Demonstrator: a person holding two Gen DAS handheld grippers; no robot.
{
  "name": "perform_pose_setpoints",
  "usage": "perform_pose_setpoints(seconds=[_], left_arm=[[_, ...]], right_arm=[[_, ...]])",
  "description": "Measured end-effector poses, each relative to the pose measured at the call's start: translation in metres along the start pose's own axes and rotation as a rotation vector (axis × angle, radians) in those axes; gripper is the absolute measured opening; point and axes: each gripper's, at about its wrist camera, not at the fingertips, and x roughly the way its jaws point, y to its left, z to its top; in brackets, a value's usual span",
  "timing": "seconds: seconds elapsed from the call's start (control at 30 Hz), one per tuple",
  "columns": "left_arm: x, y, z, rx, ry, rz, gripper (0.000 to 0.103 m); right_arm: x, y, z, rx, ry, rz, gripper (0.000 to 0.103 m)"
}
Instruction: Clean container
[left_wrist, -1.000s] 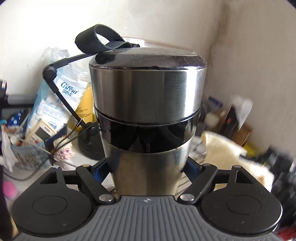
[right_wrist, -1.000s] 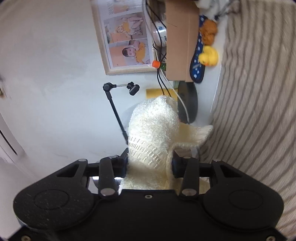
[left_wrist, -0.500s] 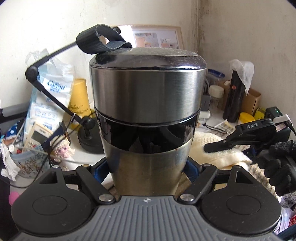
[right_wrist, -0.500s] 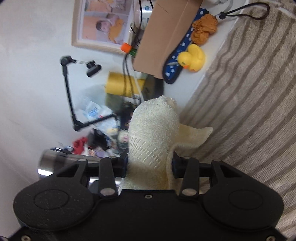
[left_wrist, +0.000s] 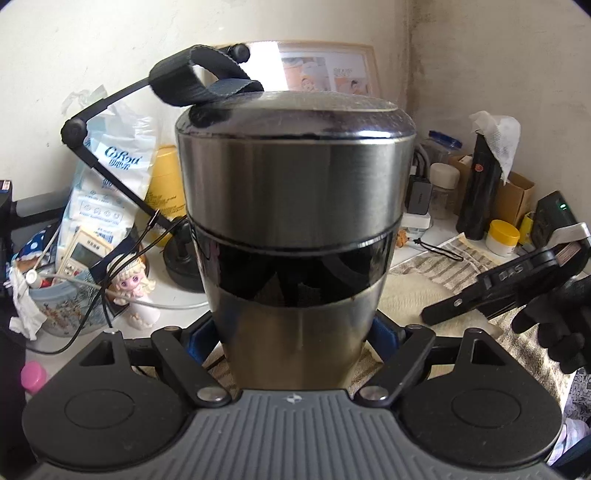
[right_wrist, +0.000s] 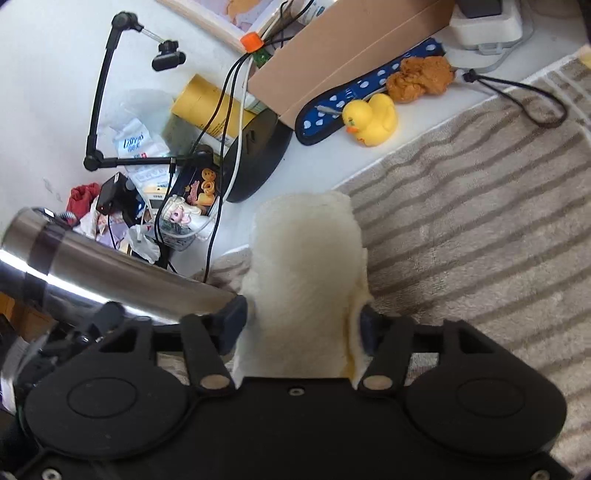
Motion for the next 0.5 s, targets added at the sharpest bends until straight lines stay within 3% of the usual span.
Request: perform_pose_setpoints(seconds=[0.23, 0.5], left_arm=[[-0.005, 0.0, 0.018, -0.052, 0.048, 0.029, 0.087], [-0.029, 0.004, 0.02, -0.105, 0.12, -0.011, 0.088]], right_arm=[[-0.041, 0.0, 0.009, 0.044, -0.056, -0.02, 0.085], [-0.074, 0.027, 0.006, 0.055, -0.087, -0.053, 0.092]])
